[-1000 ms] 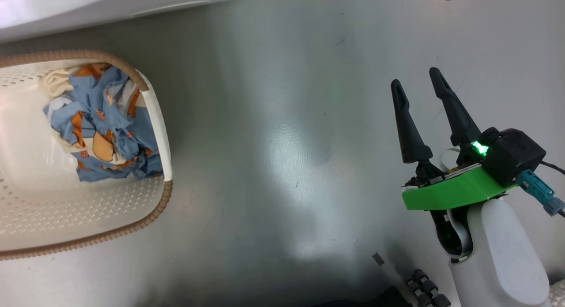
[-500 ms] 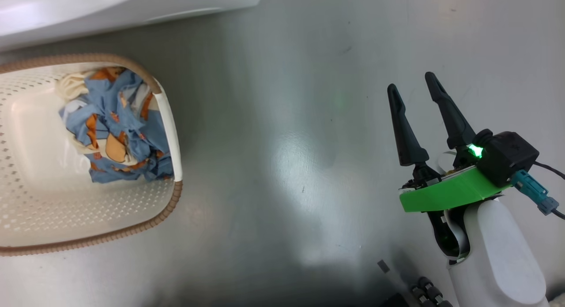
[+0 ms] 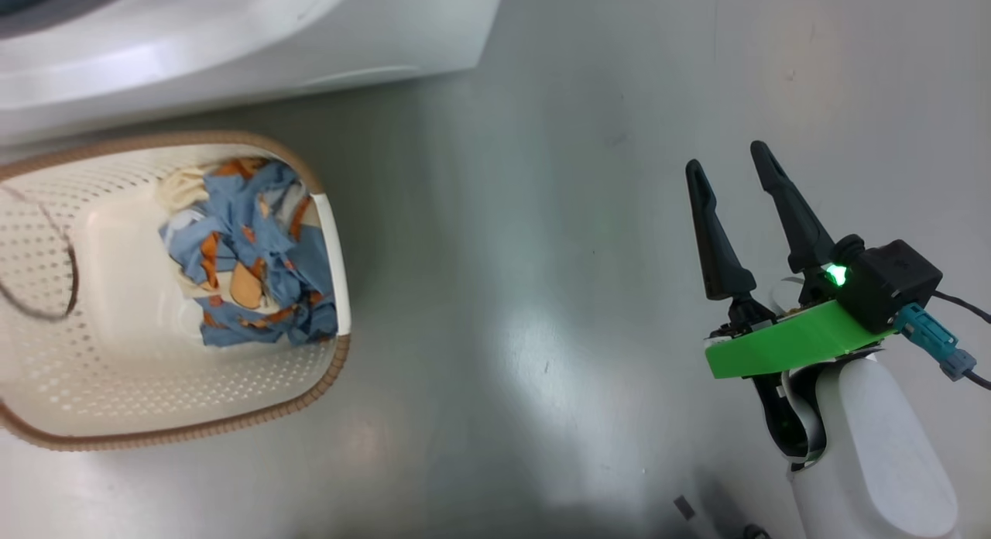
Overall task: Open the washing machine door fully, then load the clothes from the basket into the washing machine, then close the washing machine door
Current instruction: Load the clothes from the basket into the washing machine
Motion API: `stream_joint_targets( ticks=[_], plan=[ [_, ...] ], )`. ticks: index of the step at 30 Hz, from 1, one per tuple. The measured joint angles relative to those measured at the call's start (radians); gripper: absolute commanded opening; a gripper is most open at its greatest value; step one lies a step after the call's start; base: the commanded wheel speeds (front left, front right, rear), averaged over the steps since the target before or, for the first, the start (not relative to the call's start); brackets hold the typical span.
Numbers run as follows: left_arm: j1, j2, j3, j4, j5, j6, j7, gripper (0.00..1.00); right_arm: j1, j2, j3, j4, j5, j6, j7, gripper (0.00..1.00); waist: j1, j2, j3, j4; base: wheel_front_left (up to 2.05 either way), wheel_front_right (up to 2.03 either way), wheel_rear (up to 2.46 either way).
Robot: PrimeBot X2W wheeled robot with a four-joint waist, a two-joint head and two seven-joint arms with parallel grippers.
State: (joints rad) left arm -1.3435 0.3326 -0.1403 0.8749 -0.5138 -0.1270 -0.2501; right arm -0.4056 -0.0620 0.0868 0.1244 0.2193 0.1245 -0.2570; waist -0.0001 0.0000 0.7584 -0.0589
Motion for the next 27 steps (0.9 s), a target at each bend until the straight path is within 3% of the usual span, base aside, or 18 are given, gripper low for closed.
stream_joint_targets(
  ticks=[11, 27],
  plan=[
    [0.182, -0.048, 0.018, -0.162, 0.035, 0.022, -0.004, 1.0, 0.041, -0.001, -0.001, 0.034, -0.001, 0.0, 0.0, 1.0, 0.0, 0.0, -0.107, 0.026, 0.0, 0.0, 0.0],
    [0.589, -0.125, 0.115, -0.474, 0.099, 0.035, -0.004, 1.0, 0.099, -0.002, 0.002, 0.069, -0.006, 0.0, 0.0, 1.0, 0.0, 0.0, -0.267, 0.046, 0.0, 0.0, 0.0]
  ],
)
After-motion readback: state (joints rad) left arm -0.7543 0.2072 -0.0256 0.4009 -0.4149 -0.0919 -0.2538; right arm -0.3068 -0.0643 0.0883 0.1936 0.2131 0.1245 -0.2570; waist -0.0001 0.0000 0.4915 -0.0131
